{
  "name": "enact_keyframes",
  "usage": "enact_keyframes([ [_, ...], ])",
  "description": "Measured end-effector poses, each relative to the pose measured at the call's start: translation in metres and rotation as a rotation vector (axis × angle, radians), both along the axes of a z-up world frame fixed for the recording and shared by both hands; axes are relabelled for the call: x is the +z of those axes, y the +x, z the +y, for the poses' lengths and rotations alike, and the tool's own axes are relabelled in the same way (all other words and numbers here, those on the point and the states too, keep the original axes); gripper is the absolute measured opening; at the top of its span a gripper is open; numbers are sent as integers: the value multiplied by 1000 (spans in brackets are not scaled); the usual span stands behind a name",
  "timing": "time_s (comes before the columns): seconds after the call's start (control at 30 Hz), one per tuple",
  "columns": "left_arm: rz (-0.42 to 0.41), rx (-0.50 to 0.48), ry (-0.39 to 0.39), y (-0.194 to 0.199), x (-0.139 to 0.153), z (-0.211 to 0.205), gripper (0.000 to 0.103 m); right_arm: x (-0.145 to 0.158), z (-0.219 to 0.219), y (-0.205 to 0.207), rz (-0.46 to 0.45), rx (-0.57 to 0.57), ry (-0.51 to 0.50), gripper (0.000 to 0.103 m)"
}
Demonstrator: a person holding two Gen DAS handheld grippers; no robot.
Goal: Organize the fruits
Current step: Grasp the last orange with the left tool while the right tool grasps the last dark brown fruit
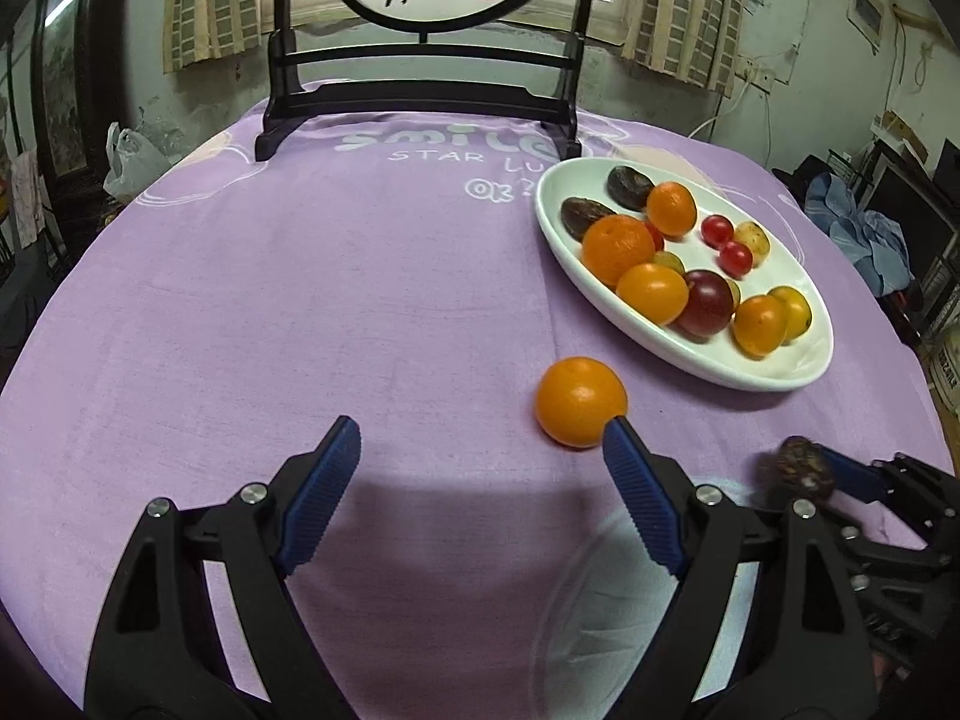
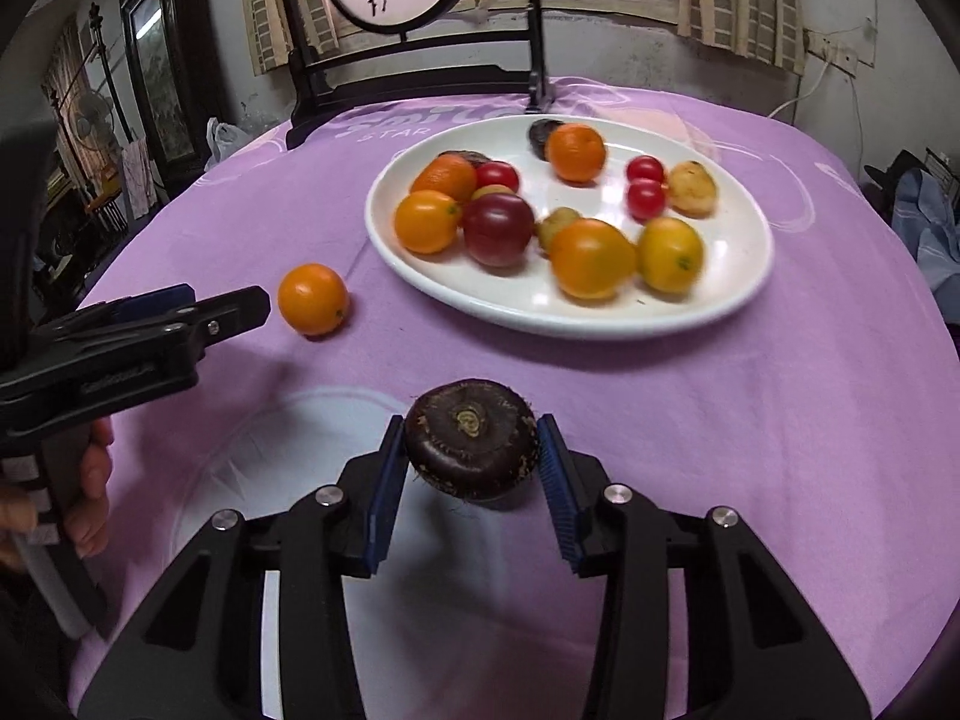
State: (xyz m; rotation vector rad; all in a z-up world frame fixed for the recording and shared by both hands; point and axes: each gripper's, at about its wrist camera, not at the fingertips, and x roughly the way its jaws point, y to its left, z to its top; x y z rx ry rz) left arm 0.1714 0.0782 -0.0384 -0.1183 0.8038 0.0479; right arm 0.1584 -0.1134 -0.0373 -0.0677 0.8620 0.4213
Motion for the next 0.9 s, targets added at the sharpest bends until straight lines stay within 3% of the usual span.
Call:
enact_keyframes([
  [0.23,57,7,-37,9,-12,-10,83,4,-31,0,25,-39,121,43],
  [0.5,89,-22,51,30,-23,-33,82,8,-38,0,31,-31,151,43],
  [0.53,90,-24,55,32,-23,-34,79,8,-37,0,32,-27,152,43],
  [0.67,74,-50,47,37,-20,-37,45,9,-36,-1,26,-21,148,43],
  [0.7,77,-67,33,37,-19,-38,41,10,-37,-1,23,-21,146,43],
  [0.9,123,-67,36,32,-14,-43,41,11,-36,-3,2,-29,125,43],
])
